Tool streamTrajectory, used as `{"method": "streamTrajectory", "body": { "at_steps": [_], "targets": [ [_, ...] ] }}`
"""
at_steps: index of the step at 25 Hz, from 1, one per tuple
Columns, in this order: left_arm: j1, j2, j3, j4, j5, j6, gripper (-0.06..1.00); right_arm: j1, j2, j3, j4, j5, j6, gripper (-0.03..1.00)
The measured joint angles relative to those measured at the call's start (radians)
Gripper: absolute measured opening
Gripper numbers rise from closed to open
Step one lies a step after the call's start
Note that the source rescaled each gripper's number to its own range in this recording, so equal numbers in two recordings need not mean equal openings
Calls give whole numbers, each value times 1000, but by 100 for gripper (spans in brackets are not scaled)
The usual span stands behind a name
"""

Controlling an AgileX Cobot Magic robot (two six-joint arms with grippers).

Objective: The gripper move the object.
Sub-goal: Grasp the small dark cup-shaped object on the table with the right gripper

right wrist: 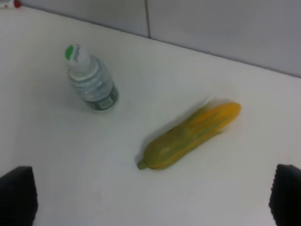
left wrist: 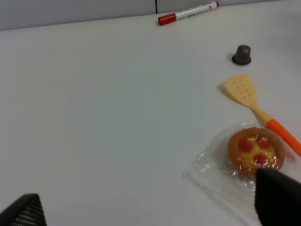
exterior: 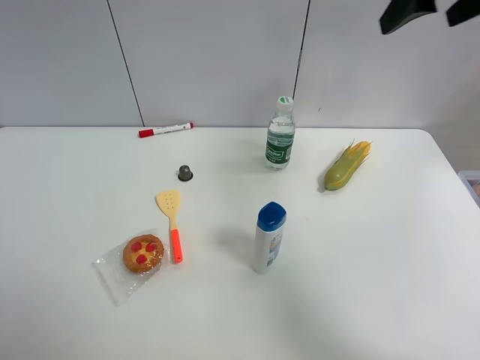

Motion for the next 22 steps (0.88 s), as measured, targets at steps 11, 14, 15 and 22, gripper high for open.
{"method": "streamTrajectory", "body": {
  "at_steps": [11, 14, 15, 22],
  "targets": [
    [0, 0, 0, 0, 0, 0, 100, 382, 356, -311, -46, 0, 54, 100],
    [0, 0, 0, 0, 0, 0, 100, 452, 457, -377, -70, -5, 54, 100],
    [0, 0, 0, 0, 0, 0, 100, 471, 491, -394, -78, -13, 54, 100],
    [0, 0, 0, 1, 0, 0, 100, 558, 660, -417, -108, -194, 53, 100]
  ]
}}
